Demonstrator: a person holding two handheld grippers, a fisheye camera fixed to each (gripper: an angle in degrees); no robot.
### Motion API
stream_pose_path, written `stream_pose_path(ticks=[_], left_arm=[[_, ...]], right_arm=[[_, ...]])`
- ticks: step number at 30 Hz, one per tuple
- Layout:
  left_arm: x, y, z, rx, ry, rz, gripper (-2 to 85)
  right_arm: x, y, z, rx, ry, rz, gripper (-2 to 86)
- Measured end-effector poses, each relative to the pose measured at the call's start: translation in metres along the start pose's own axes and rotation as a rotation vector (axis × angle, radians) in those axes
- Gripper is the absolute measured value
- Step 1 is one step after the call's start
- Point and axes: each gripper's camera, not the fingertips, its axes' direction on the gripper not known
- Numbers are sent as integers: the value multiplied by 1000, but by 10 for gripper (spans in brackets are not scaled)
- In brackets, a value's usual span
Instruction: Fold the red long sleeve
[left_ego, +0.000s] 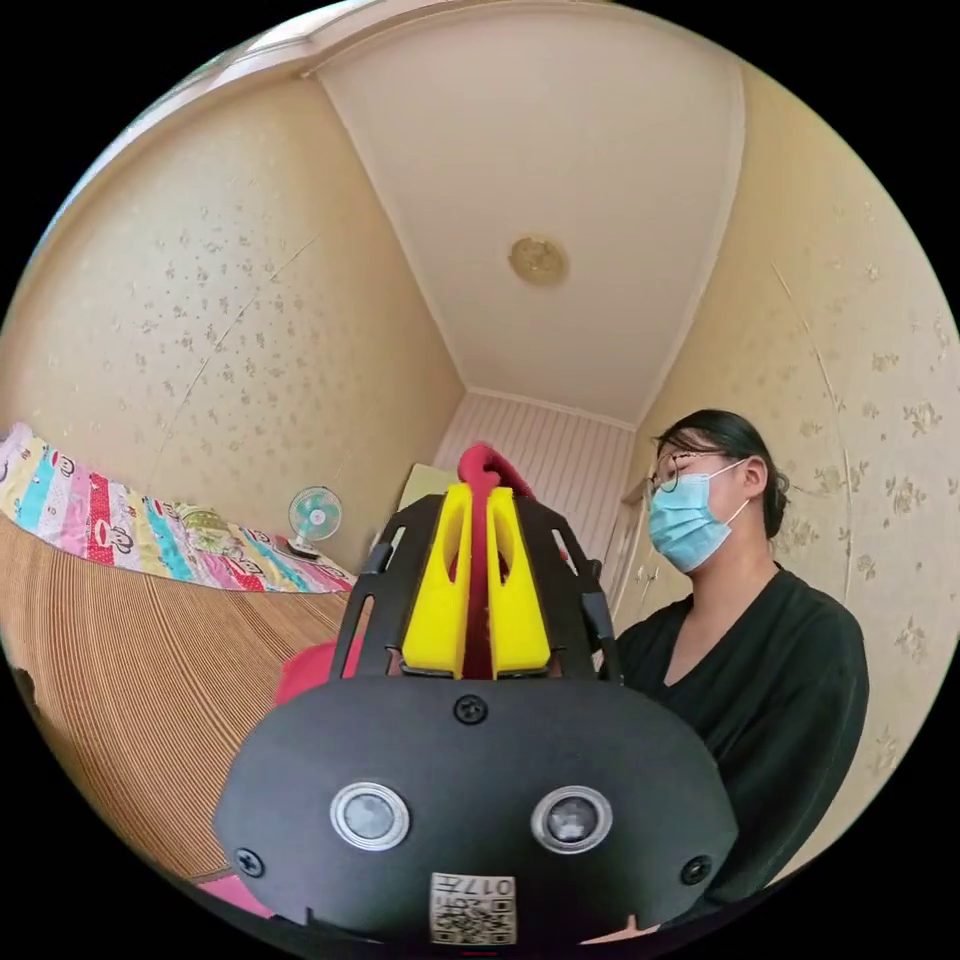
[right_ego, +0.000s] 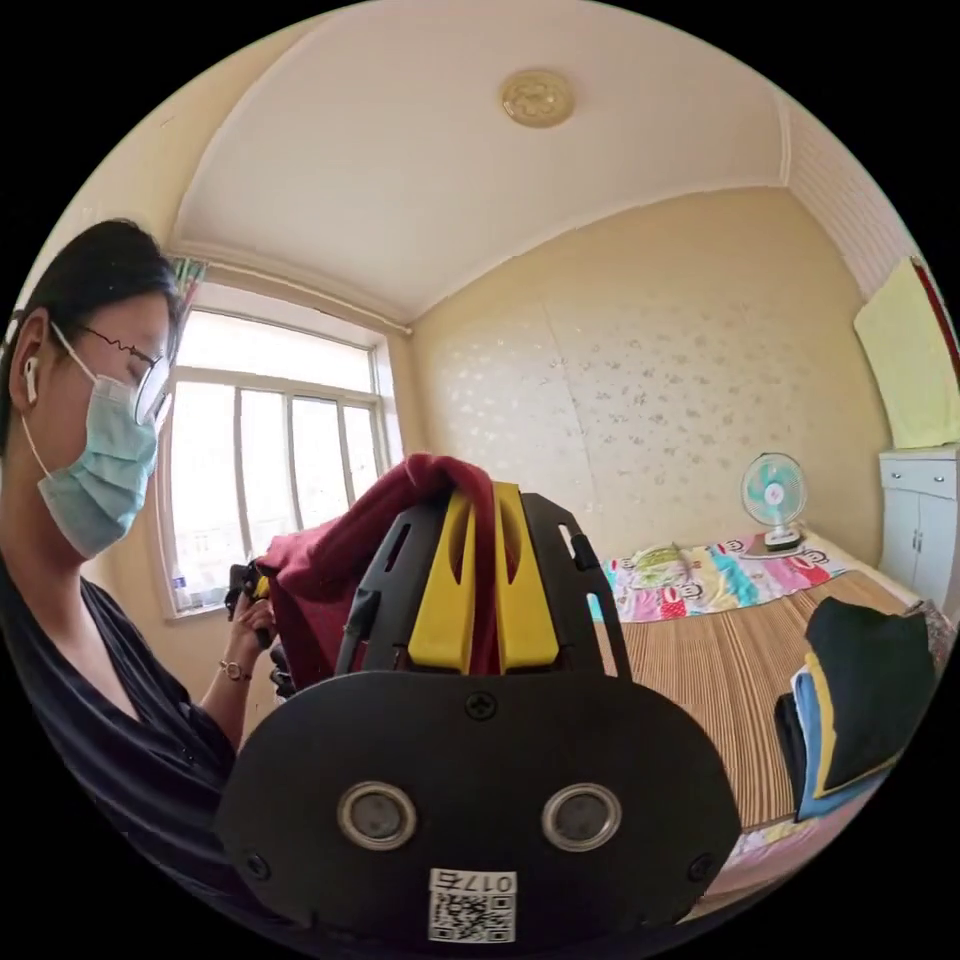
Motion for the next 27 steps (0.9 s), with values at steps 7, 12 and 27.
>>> stream_pose_path(ticks=[7, 12, 27], left_arm=[[-207, -153, 246, -380, -637, -240, 44], [-280, -106, 305, -539, -712, -424, 77], [-142, 154, 340, -1006, -834, -369, 87]], right_arm=[[159, -23, 304, -456, 307, 41, 75], [239, 76, 439, -854, 414, 152, 84], [236, 406, 333, -1073, 473, 235, 71]])
